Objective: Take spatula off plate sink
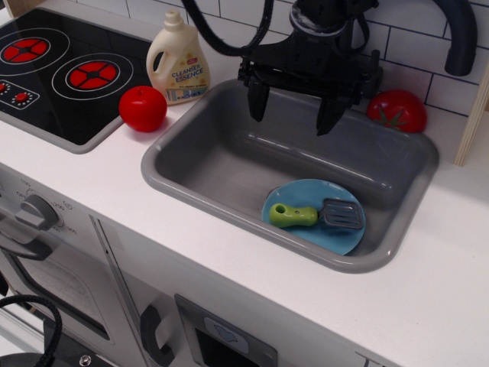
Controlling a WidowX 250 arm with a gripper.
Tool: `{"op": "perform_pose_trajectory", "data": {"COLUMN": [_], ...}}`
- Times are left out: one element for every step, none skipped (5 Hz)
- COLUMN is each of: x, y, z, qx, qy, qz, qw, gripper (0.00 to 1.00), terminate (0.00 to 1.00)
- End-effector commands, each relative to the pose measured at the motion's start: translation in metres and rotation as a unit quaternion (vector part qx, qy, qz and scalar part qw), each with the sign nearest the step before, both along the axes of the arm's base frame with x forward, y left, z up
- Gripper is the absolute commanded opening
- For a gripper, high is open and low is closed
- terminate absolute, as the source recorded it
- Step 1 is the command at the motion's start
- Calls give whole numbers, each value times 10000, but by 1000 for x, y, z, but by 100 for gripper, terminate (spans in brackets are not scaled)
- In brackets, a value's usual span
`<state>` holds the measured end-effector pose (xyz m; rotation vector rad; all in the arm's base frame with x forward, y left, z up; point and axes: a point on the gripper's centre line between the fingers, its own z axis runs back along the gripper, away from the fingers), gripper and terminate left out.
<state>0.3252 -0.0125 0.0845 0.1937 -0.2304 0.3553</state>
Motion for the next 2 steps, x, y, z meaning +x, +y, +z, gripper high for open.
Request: {"op": "perform_pose_trajectory", "data": {"x": [0, 1], "y": [0, -7], "z": [0, -11], "qx": [0, 26], "qy": [0, 246], "qz": [0, -1246], "qw": [10000, 9919], "gripper": [100, 100], "terminate": [0, 0]}}
